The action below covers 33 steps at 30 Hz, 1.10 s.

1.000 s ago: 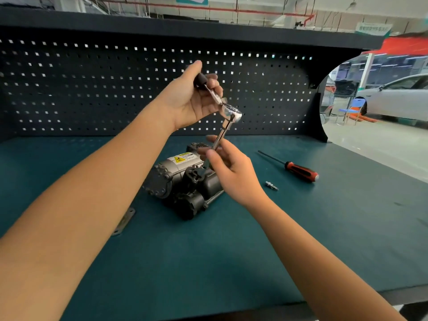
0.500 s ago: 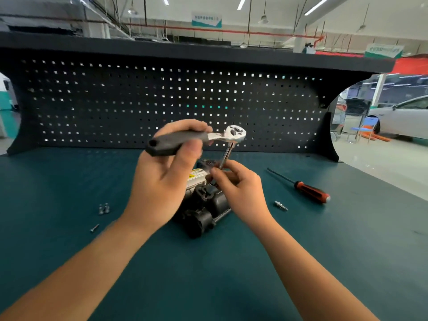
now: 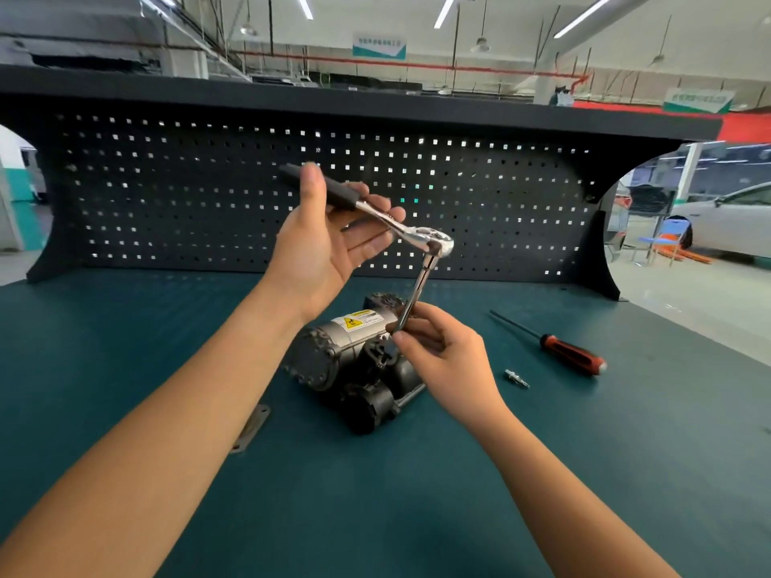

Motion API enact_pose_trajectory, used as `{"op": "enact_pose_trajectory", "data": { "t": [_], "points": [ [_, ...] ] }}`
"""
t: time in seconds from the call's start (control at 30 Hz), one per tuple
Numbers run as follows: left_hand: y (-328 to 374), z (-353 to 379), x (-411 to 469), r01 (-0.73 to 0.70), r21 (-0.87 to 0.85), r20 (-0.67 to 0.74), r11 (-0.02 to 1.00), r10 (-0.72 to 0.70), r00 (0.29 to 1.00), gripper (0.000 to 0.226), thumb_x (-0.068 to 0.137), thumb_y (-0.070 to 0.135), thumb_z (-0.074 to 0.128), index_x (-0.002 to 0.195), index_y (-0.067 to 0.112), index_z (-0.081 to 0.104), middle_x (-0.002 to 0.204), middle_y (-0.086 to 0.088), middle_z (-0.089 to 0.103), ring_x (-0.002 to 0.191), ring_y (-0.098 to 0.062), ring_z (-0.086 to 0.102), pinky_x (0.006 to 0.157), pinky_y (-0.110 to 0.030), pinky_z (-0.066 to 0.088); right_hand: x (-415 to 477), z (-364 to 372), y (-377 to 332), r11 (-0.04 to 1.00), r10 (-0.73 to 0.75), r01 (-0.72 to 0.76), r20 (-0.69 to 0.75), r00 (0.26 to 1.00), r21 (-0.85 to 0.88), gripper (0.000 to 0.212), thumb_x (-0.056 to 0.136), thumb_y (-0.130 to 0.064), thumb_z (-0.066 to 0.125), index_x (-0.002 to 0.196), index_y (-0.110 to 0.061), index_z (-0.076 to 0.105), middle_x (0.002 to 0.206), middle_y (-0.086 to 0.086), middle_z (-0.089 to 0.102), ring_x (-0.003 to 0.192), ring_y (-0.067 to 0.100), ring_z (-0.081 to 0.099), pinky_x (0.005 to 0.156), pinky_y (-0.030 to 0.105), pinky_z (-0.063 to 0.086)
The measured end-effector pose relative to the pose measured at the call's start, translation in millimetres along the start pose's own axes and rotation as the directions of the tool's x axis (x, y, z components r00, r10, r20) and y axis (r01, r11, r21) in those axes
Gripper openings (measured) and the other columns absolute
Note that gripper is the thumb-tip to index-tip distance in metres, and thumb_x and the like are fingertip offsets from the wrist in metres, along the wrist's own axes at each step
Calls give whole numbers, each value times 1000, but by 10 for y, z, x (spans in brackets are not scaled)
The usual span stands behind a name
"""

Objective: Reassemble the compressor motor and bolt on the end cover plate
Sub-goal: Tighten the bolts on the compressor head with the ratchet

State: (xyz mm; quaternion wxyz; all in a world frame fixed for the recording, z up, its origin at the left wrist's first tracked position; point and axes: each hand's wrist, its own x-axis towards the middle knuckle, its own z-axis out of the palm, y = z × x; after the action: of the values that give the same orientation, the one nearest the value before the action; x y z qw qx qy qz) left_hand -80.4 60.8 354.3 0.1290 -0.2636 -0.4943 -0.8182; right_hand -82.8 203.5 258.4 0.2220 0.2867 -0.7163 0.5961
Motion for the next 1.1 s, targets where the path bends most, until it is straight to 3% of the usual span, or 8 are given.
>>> {"op": "enact_pose_trajectory", "data": {
  "t": [0.2, 0.37, 0.5, 0.63, 0.77, 0.83, 0.93, 1.1],
  "points": [
    [-80, 27, 225, 99, -59, -5, 993, -100, 995, 58, 97, 55, 16, 79, 12, 52, 62, 2, 67, 69, -16, 71, 61, -25, 56, -71, 42, 41, 1000, 14, -15, -47, 999, -27, 42, 84, 1, 64, 104, -35, 56, 91, -19, 63, 88, -9, 62, 83, 8, 46],
    [-145, 113, 302, 130, -94, -25, 987, -133, 991, 58, 97, 55, 20, 77, 11, 52, 59, 1, 65, 62, -15, 69, 55, -23, 54, -53, 23, 32, 998, 19, -23, -58, 998, -66, 40, 83, -2, 66, 98, -38, 56, 89, -14, 65, 82, -5, 63, 82, 13, 50],
    [-97, 82, 139, 64, -149, -62, 987, -74, 995, 57, 97, 54, 19, 77, 12, 51, 62, 1, 66, 67, -15, 69, 61, -25, 55, 18, -55, 15, 983, 7, -9, -12, 1000, -182, 18, 81, -5, 70, 98, -12, 70, 79, -16, 65, 74, -10, 61, 72, 6, 45],
    [-9, -19, -211, -64, -126, -82, 990, 54, 995, 55, 98, 52, 15, 81, 14, 51, 70, 3, 69, 79, -15, 70, 70, -26, 55, 25, -83, -6, 970, -16, 36, 83, 996, -239, 14, 83, -8, 69, 96, -11, 73, 79, -18, 66, 72, -11, 59, 72, 6, 43],
    [-31, 89, -517, -140, 1, 31, 990, 140, 990, 50, 97, 48, 16, 88, 15, 53, 82, 4, 71, 92, -15, 69, 79, -27, 54, 9, -141, -25, 951, -37, 74, 128, 991, -299, 14, 83, -8, 68, 95, -13, 74, 75, -20, 65, 70, -9, 57, 69, 5, 40],
    [-90, 178, -608, -155, 71, 102, 985, 148, 984, 44, 93, 46, 22, 89, 18, 56, 88, 4, 72, 97, -14, 67, 85, -28, 53, -9, -186, -29, 945, -48, 84, 118, 992, -317, 15, 82, -7, 70, 95, -13, 74, 74, -24, 63, 68, -9, 58, 67, 5, 40],
    [-133, 260, -649, -161, 167, 208, 973, 124, 970, 39, 93, 52, 36, 91, 21, 60, 96, 4, 71, 103, -15, 65, 86, -29, 51, -38, -229, -35, 941, -30, 61, 99, 995, -334, 16, 81, -8, 72, 96, -12, 74, 79, -14, 67, 74, 7, 63, 69, 15, 46],
    [-32, 181, -450, -71, 110, 159, 991, 53, 986, 49, 96, 49, 18, 90, 15, 52, 86, 3, 72, 95, -15, 68, 78, -27, 54, 31, -238, -85, 957, 10, 33, 148, 989, -288, 23, 79, -4, 71, 100, -13, 71, 85, -11, 68, 80, 3, 64, 79, 15, 48]
  ]
}}
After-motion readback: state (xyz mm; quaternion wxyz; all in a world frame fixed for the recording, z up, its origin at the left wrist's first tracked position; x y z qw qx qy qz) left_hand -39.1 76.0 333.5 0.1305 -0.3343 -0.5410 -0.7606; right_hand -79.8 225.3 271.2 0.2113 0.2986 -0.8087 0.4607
